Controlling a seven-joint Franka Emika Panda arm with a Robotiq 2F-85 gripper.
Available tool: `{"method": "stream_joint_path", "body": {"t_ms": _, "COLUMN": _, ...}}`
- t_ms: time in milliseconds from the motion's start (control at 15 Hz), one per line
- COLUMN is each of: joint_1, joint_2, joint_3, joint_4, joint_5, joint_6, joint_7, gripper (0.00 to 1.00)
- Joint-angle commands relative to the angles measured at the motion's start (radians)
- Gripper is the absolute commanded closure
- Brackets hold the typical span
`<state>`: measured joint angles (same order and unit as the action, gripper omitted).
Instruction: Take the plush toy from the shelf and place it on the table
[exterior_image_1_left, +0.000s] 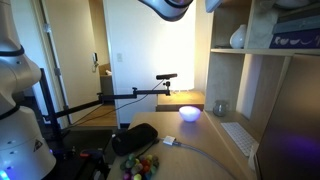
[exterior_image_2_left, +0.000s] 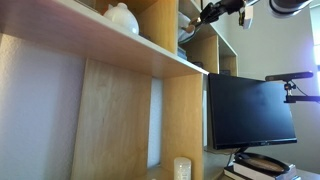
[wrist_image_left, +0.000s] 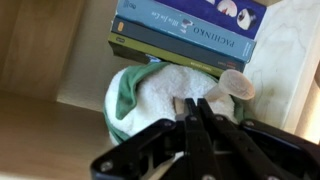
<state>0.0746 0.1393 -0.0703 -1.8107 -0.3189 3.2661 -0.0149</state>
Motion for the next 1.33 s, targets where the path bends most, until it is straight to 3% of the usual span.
{"method": "stream_joint_path", "body": {"t_ms": 0, "joint_1": 0.013, "joint_2": -0.103, "joint_3": -0.021, "joint_4": -0.097, "joint_5": -0.020, "joint_6": 0.071, "joint_7": 0.000, "gripper": 0.96}}
{"method": "stream_joint_path", "body": {"t_ms": 400, "joint_1": -0.028, "joint_2": -0.191, "joint_3": 0.042, "joint_4": -0.171, "joint_5": 0.053, "joint_6": 0.106, "joint_7": -0.066, "gripper": 0.97}}
{"method": "stream_joint_path", "body": {"t_ms": 1267, "joint_1": -0.033, "joint_2": -0.269, "joint_3": 0.051, "joint_4": -0.266, "joint_5": 0.064, "joint_6": 0.100, "joint_7": -0.081, "gripper": 0.97}}
